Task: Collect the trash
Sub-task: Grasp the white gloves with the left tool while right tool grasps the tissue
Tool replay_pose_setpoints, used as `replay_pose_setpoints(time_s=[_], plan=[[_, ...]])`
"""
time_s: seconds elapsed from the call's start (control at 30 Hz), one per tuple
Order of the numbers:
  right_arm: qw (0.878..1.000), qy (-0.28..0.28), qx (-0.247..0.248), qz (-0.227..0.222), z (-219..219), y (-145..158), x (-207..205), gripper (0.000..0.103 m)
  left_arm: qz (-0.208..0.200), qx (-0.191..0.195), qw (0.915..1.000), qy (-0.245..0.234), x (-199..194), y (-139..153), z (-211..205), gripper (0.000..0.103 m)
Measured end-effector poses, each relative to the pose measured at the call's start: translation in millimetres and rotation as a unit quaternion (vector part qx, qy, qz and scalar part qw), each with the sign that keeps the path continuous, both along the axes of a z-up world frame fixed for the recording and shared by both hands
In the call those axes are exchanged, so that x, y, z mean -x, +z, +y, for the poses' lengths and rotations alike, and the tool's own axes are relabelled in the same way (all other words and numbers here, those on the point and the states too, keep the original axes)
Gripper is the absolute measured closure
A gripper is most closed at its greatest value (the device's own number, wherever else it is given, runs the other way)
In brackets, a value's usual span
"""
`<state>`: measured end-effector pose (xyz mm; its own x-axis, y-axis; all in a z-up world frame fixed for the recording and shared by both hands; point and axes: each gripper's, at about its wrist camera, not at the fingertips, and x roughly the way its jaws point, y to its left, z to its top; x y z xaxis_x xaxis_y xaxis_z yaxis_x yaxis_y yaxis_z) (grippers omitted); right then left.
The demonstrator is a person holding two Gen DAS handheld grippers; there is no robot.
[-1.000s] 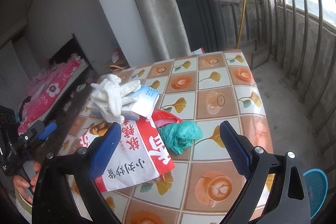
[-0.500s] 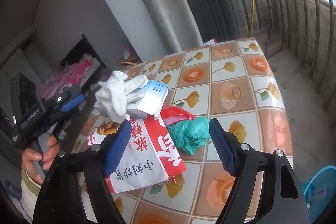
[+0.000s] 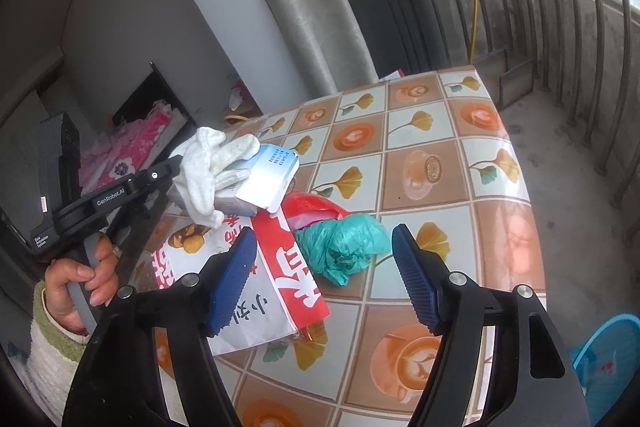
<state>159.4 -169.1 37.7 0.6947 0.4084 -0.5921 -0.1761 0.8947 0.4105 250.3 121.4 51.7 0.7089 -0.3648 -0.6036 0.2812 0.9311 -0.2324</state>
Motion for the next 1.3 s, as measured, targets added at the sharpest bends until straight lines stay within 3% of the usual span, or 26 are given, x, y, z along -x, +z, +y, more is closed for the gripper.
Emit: replay_pose_setpoints(time_s=[0.23, 0.53, 0.8, 1.03, 1.3], plan=[[1.000, -0.007, -0.007, 0.004, -13, -1, 4, 0.040, -0.054, 0.072, 0.9959, 0.009, 14, 24, 18, 0.099], [1.000, -0.001, -0.014, 0.010, -20, 3, 2, 0.041, -0.120, 0.151, 0.9799, 0.049, 46, 57, 62, 0.099], [0.999, 0.036, -0.020, 0.002, 3, 18, -13, 0.041, -0.130, 0.165, 0.9710, 0.114, 73, 60, 111, 0.099], [0.996, 0.087, -0.003, -0.005, 39, 39, -29, 0.041, -0.104, 0.143, 0.9687, 0.174, 87, 39, 146, 0.099], [0.980, 0.195, 0.034, -0.018, 103, 84, -69, 0.038, -0.074, 0.142, 0.9654, 0.206, 95, 14, 172, 0.099]])
